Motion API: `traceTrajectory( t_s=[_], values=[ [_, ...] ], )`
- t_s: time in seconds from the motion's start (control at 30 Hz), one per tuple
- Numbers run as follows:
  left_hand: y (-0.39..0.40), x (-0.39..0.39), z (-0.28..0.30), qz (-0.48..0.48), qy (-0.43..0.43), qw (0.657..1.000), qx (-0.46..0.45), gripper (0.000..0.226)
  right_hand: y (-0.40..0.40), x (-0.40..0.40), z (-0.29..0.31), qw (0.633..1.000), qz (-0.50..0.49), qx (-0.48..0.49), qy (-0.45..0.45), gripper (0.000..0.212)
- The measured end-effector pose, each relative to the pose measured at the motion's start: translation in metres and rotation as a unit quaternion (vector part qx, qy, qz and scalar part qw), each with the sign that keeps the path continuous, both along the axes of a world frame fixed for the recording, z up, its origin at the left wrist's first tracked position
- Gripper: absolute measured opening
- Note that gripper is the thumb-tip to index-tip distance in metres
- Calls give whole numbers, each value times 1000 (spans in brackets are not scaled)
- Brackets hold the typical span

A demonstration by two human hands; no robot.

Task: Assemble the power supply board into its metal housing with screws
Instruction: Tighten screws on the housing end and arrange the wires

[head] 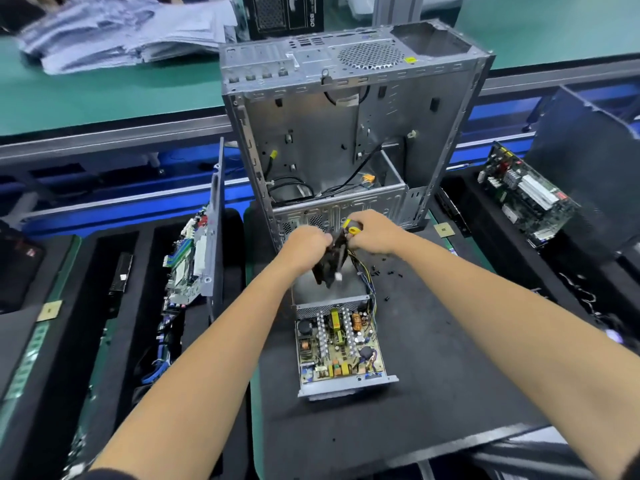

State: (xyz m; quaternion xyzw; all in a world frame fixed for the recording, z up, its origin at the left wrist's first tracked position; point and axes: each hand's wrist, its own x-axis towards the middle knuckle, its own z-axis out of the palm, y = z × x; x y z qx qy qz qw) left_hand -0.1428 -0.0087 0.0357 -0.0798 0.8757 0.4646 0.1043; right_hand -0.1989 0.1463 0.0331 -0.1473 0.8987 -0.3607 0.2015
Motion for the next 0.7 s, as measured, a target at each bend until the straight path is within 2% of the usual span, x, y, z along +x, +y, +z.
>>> traceTrajectory(
  t_s=[0.07,0.17,0.23,0.3,0.43,0.53,0.6,0.7],
  values=[
    [-2,8,2,85,5,987,138,34,1,7,8,998,5,-28,-56,24],
    [-7,21,2,245,-22,914,323,30,2,18,18,994,5,-55,-98,22],
    [-11,30,0,266,-61,873,404,21,5,26,22,989,-12,-89,-120,15],
    [-13,43,0,246,-76,868,425,17,9,32,26,985,-25,-108,-134,10],
    [-15,66,-8,194,-53,904,377,15,16,39,27,990,-31,-82,-107,8],
    [-15,79,-13,167,-50,920,352,28,17,42,23,993,-47,-64,-91,10],
    [-16,90,-12,140,-44,919,365,38,17,44,20,993,-61,-53,-91,11],
    [-19,99,-9,107,-44,900,419,44,14,48,18,991,-84,-52,-94,8]
  ],
)
